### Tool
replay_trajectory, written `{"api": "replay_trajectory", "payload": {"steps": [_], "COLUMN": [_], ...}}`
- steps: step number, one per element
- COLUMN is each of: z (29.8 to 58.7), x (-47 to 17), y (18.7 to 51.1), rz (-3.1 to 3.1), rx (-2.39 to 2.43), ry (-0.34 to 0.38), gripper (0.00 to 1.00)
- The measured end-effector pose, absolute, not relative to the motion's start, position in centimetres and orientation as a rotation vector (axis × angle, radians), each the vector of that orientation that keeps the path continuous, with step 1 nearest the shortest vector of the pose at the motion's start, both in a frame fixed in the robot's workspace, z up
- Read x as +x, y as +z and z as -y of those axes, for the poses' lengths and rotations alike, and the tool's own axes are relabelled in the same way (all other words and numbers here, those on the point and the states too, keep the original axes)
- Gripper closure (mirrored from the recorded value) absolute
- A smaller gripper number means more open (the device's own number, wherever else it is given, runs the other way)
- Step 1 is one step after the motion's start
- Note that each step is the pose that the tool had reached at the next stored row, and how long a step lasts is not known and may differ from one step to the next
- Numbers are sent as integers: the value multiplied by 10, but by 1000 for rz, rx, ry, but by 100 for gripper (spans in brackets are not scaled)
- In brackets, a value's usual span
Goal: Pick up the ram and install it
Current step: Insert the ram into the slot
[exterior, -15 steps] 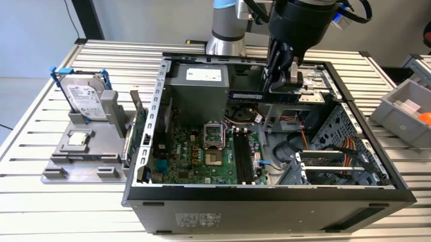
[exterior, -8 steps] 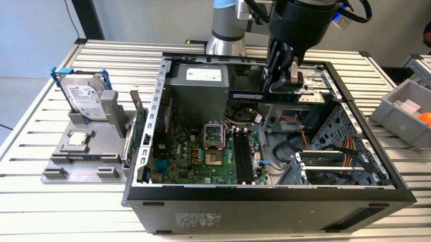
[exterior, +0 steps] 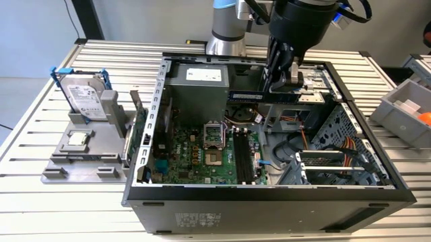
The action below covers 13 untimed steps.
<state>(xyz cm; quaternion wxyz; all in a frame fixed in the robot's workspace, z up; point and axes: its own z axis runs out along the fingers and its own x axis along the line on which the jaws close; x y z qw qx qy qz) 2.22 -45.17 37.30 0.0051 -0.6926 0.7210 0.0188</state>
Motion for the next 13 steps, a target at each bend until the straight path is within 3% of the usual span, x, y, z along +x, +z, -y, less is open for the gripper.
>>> {"api": "replay_trajectory", "payload": {"steps": [13], "z": [452], "x": [22], "y": [373], "rz": [-2258], "rx": [-2171], "ry": [57], "gripper": [100]}}
